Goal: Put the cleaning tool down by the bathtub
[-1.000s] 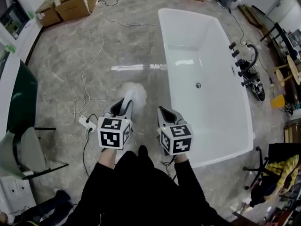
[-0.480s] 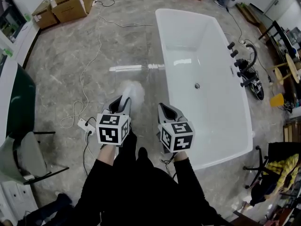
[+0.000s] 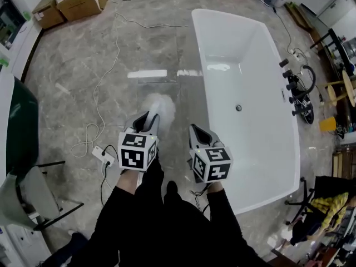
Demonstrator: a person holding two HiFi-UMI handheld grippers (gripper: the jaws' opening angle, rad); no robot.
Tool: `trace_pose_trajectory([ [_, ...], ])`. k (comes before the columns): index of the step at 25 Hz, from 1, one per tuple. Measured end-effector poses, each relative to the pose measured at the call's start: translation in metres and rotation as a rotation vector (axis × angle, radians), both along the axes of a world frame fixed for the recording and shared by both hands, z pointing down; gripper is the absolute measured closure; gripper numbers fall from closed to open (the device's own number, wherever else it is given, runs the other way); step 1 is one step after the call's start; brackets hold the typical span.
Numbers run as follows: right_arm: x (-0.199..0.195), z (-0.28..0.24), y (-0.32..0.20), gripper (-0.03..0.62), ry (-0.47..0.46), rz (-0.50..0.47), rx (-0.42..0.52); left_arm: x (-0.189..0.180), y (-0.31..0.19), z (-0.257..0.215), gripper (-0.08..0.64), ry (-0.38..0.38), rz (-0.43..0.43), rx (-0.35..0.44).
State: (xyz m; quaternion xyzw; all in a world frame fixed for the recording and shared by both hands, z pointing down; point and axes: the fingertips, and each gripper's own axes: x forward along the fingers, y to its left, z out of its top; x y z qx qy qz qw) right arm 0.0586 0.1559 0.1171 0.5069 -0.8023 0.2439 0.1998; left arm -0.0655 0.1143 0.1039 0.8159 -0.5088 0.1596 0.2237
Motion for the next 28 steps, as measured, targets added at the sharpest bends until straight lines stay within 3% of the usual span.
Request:
trace_pose_trajectory([
  [10, -0.014, 0.025, -0.092, 0.592, 0.049, 0.082, -0.064, -0.033, -0.103, 0.024, 0.459, 0.022, 0.046, -0.038],
  [15, -0.004, 0.041, -0.119, 0.592, 0.027, 0.124, -0.089, -0.035, -0.134, 0.046, 0.459, 0.016, 0.059, -0.071],
  [19, -0.001, 0.063, -0.143, 0.592, 0.075, 0.123, -0.110, -0.034, -0.162, 0.066, 0.459, 0.019, 0.044, -0.092],
  [28, -0.011, 0.127, -0.189, 0.592, -0.003, 0.068, -0.181, -0.005, -0.219, 0.126, 0.459, -0.006, 0.044, -0.112],
])
